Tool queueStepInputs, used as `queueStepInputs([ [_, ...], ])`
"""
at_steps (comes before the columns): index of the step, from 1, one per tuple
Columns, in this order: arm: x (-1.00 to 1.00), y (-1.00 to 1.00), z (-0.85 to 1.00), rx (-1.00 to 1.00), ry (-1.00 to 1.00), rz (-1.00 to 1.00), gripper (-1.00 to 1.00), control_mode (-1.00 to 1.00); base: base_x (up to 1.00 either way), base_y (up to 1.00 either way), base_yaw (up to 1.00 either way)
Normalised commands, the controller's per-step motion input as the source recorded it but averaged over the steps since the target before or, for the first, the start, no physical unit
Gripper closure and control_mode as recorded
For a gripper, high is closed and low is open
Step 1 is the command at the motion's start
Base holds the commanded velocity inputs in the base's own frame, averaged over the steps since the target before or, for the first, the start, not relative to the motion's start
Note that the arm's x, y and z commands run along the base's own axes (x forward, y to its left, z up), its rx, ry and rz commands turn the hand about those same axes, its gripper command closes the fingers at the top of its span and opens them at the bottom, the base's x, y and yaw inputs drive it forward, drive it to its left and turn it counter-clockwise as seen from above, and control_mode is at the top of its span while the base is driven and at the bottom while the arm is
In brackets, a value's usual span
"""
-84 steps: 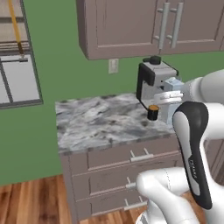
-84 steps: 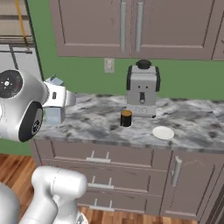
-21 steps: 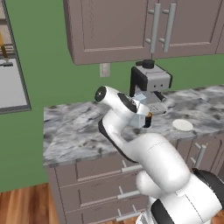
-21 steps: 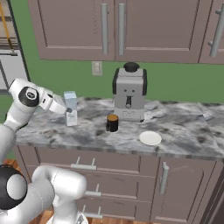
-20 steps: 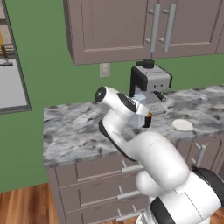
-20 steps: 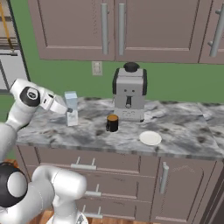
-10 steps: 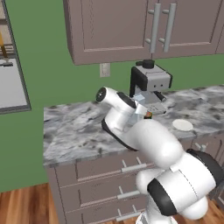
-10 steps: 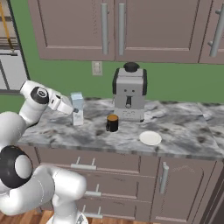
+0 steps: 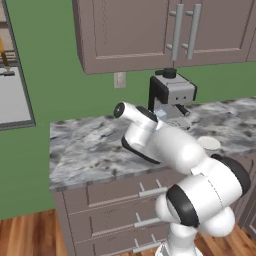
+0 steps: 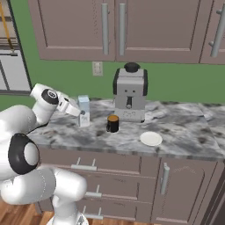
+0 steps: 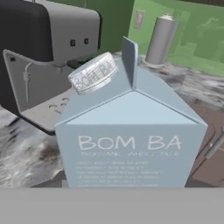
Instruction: Take a sugar cube from the saucer and place it inside the coffee. Then, grab milk from the fridge and place it next to the coffee on the counter to sweeten the coffee.
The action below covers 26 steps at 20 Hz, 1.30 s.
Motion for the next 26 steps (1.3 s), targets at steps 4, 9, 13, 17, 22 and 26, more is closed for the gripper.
queueStepInputs([
  [4, 0.27, -0.04, -0.38, 0.0, 0.0, 0.0, 1.0, -1.0, 0.0, 0.0, 0.0],
  [9, 0.31, 0.0, -0.35, 0.0, 0.0, 0.0, 1.0, -1.0, 0.0, 0.0, 0.0],
  [13, 0.28, 0.0, -0.32, 0.0, 0.0, 0.0, 1.0, -1.0, 0.0, 0.0, 0.0],
  [17, 0.13, 0.0, -0.32, 0.0, -0.01, 0.0, 1.0, -1.0, 0.0, 0.0, 0.0],
  [22, 0.07, 0.0, -0.3, 0.0, -0.01, 0.0, 1.0, -1.0, 0.0, 0.0, 0.0],
  [26, 0.05, 0.0, -0.28, 0.0, -0.01, 0.0, 1.0, -1.0, 0.0, 0.0, 0.0],
])
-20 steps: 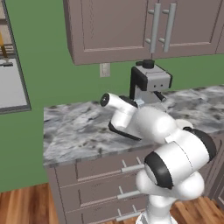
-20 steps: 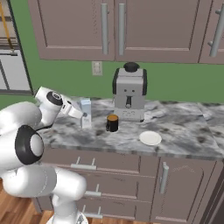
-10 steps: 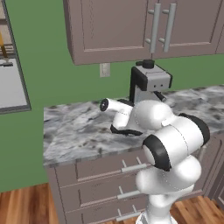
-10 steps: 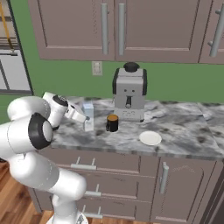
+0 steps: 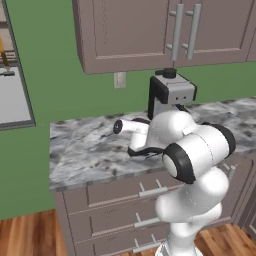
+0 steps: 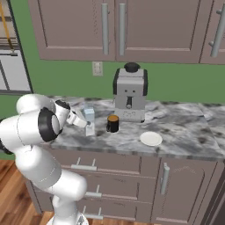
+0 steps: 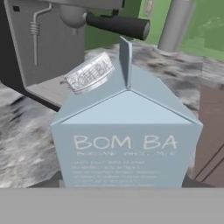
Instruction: Take a sugar cube from the saucer and place it inside the coffee. Then, grab milk from the fridge and place it next to the coffee on the counter to sweeten the coffee.
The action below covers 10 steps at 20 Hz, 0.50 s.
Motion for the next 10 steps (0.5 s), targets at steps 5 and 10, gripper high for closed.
queueStepInputs([
  [5, 0.13, 0.0, -0.23, 0.0, -0.03, 0.0, 1.0, -1.0, 0.0, 0.0, 0.0],
  [10, 0.29, 0.0, -0.19, 0.0, -0.03, -0.01, 1.0, -1.0, 0.0, 0.0, 0.0],
])
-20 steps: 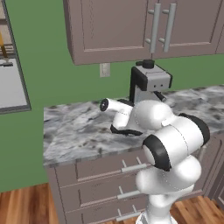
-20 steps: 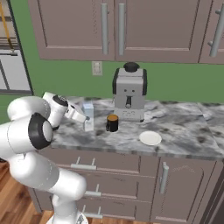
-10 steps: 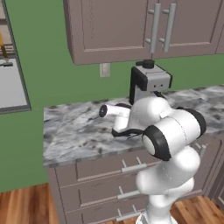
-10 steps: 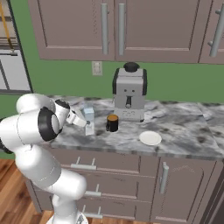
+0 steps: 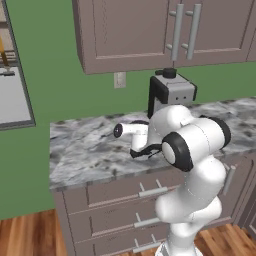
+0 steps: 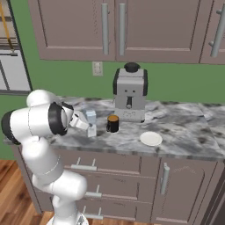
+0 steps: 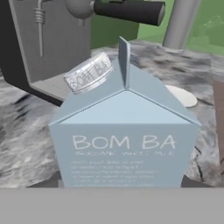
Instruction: Take a sugar cube from the saucer and place it inside the coffee. Then, grab milk from the fridge and place it next to the coffee on the counter to sweeten the coffee.
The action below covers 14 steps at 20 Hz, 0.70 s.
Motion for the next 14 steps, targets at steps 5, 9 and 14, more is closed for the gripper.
queueStepInputs([
  [5, 0.38, 0.0, -0.16, 0.0, -0.02, -0.02, 1.0, -1.0, 0.0, 0.0, 0.0],
  [9, 0.37, 0.0, -0.18, 0.0, 0.0, -0.02, 1.0, -1.0, 0.0, 0.0, 0.0],
  [14, 0.23, 0.0, -0.3, 0.0, 0.0, -0.01, 1.0, -1.0, 0.0, 0.0, 0.0],
])
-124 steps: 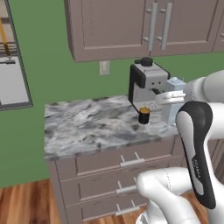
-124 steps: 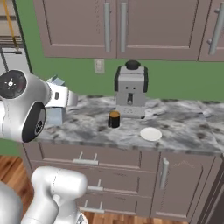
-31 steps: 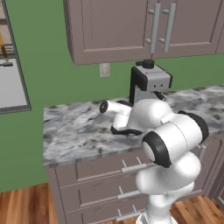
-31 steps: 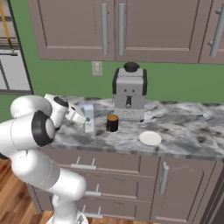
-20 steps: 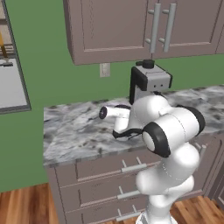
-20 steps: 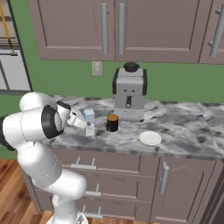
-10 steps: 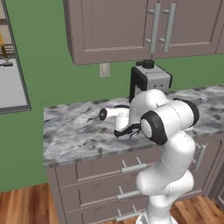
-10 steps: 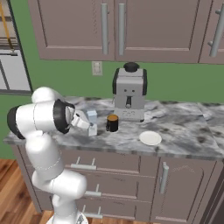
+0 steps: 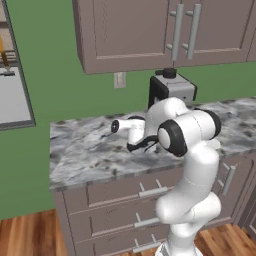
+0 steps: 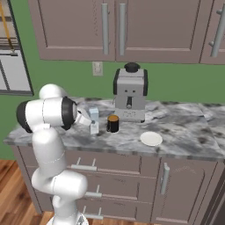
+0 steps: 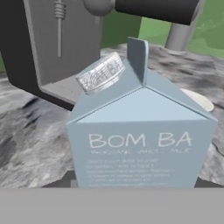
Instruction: Take a sugar cube from the saucer and place it inside the coffee. Then, grab milk from the fridge and place it next to the coffee on the counter to sweeten the coffee.
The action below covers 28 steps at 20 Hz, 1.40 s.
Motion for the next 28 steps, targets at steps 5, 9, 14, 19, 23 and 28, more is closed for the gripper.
queueStepInputs([
  [5, 0.11, 0.0, -0.32, 0.0, 0.0, 0.0, 1.0, -1.0, 0.0, 0.0, 0.0],
  [9, -0.08, -0.01, -0.34, 0.0, -0.08, 0.0, 1.0, -1.0, 0.0, 0.0, 0.0],
  [14, -0.25, -0.06, -0.26, 0.0, -0.18, 0.0, -1.0, -1.0, 0.0, 0.0, 0.0],
  [19, -0.03, -0.03, -0.03, 0.02, -0.03, 0.0, -1.0, -1.0, 0.0, 0.0, 0.0],
  [23, -0.01, 0.0, 0.0, 0.0, 0.0, 0.0, -1.0, -1.0, 0.0, 0.0, 0.0],
  [28, -0.27, 0.03, 0.0, 0.0, -0.08, 0.0, -1.0, -1.0, 0.0, 0.0, 0.0],
])
